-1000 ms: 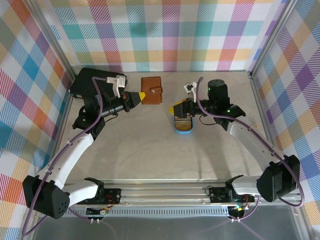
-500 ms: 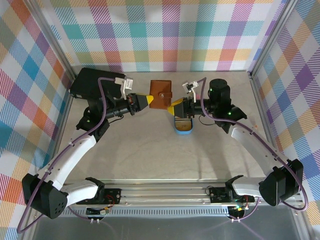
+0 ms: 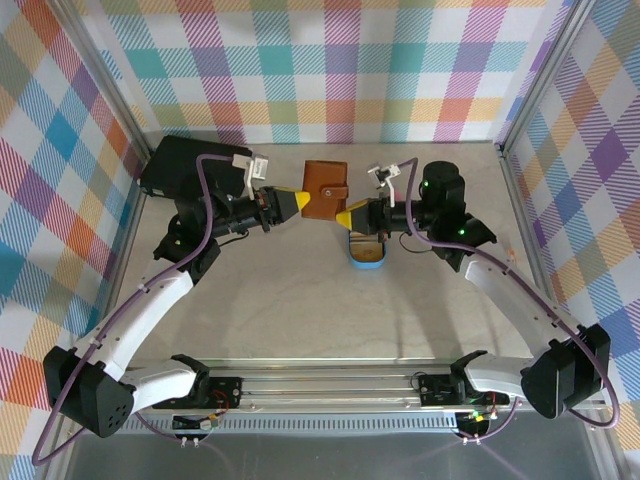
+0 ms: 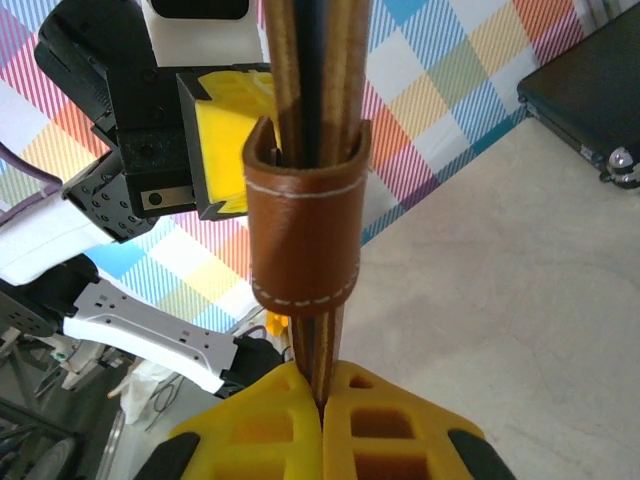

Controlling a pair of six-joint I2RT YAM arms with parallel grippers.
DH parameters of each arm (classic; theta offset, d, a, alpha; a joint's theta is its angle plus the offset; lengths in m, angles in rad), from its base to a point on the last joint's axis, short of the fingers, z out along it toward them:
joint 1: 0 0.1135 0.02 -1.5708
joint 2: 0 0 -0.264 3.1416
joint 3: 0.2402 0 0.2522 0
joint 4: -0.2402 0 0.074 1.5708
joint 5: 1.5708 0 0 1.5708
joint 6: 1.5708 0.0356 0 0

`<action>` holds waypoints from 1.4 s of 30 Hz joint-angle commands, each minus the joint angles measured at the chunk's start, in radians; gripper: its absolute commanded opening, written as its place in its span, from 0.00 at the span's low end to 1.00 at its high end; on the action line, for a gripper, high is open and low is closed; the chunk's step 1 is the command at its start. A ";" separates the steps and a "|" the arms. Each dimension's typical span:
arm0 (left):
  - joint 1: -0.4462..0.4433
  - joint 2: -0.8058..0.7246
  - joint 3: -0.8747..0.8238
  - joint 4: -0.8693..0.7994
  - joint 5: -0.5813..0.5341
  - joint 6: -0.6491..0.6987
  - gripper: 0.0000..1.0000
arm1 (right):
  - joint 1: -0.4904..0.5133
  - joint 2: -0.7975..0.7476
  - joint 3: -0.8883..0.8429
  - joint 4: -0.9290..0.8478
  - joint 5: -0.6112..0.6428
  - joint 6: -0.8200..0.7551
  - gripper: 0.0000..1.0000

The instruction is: Put the credit cards into the card holder

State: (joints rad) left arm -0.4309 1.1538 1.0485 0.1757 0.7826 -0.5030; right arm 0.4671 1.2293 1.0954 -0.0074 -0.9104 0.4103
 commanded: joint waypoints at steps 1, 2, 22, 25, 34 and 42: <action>-0.010 0.011 0.056 -0.029 0.053 0.035 0.20 | 0.009 -0.030 -0.025 0.063 -0.013 -0.001 0.00; -0.008 0.008 0.060 -0.033 0.050 0.038 0.28 | 0.010 -0.036 -0.033 0.068 -0.007 -0.001 0.00; 0.188 0.242 0.023 1.044 0.343 -0.687 0.77 | 0.017 0.041 0.088 0.088 -0.106 0.031 0.00; 0.185 0.296 0.027 1.151 0.354 -0.782 0.72 | 0.025 0.060 0.103 0.089 -0.115 0.028 0.00; 0.138 0.265 -0.013 1.030 0.385 -0.679 0.50 | 0.045 0.086 0.121 0.067 -0.089 0.010 0.00; 0.100 0.214 -0.022 0.854 0.389 -0.540 0.13 | 0.047 0.083 0.122 0.019 -0.054 -0.029 0.00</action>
State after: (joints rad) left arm -0.3202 1.4075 1.0271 1.0645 1.1473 -1.1114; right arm 0.5060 1.3140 1.1774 0.0246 -0.9813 0.4202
